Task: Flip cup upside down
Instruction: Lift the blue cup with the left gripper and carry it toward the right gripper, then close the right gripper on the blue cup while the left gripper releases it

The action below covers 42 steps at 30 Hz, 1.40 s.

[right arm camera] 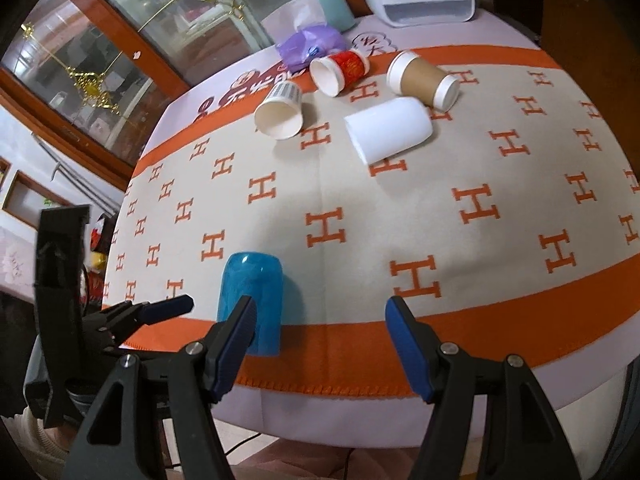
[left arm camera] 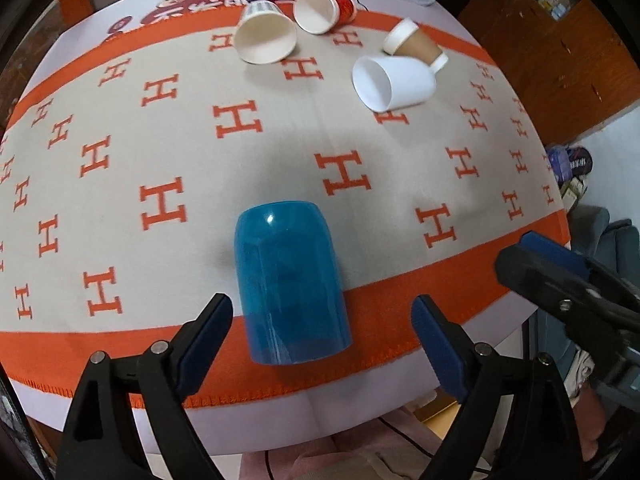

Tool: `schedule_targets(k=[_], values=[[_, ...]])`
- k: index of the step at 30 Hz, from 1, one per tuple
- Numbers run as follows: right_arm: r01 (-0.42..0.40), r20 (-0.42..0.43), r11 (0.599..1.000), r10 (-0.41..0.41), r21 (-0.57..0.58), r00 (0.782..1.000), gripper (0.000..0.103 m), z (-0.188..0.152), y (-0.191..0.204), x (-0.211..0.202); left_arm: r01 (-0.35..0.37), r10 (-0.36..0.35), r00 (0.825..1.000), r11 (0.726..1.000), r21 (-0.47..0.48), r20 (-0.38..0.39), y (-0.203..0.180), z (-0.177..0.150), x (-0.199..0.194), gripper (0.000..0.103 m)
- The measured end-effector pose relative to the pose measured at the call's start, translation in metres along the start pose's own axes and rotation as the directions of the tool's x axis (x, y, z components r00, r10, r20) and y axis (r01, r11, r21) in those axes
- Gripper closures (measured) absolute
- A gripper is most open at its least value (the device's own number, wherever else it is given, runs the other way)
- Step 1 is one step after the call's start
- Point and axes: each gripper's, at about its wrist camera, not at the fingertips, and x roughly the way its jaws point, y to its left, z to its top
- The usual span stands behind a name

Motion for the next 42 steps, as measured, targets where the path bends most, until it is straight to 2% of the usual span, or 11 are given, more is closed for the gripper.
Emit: schedule_targets(k=[5,9,15,19,28,32,36,38,39,42], values=[[-0.064,-0.065,0.998,0.064,0.011,0.996,0.036,0.001,0.000,0.018,-0.021,0.023,0.999,0.999,-0.032,0.042,0.010,-0.009,-0.006,0.012],[-0.133,-0.112,0.991,0.136,0.033,0.984,0.036,0.000,0.003,0.035,-0.040,0.044,0.997,0.997,-0.070,0.057,0.022,-0.015,-0.007,0.012],[-0.233,-0.175,0.967,0.248,0.102,0.953,0.036,0.004,0.009,0.072,-0.064,0.076,0.993,0.990,-0.127,0.092,0.042,-0.022,-0.012,0.012],[-0.269,-0.219,0.952,0.296,0.143,0.930,0.036,0.010,0.012,0.096,-0.074,0.094,0.989,0.982,-0.172,0.113,0.057,-0.020,-0.011,0.012],[-0.284,-0.293,0.947,0.317,0.151,0.902,0.036,0.020,0.021,0.136,-0.130,0.162,0.979,0.963,-0.235,0.121,0.086,-0.009,-0.004,0.012],[-0.317,-0.325,0.932,0.358,0.175,0.875,0.034,0.021,0.024,0.151,-0.134,0.168,0.979,0.958,-0.253,0.115,0.095,-0.009,-0.001,0.012],[-0.338,-0.341,0.925,0.379,0.176,0.860,0.034,0.020,0.031,0.161,-0.139,0.172,0.980,0.953,-0.269,0.101,0.102,-0.011,0.005,0.012],[-0.358,-0.336,0.918,0.396,0.174,0.854,0.040,0.020,0.034,0.162,-0.135,0.167,0.981,0.952,-0.276,0.095,0.105,-0.012,0.006,0.012],[-0.359,-0.337,0.919,0.394,0.163,0.855,0.040,0.020,0.036,0.161,-0.135,0.167,0.982,0.951,-0.277,0.094,0.105,-0.012,0.006,0.012],[-0.352,-0.315,0.930,0.367,0.105,0.875,0.040,0.021,0.039,0.151,-0.131,0.163,0.982,0.951,-0.280,0.092,0.106,-0.013,0.006,0.012]])
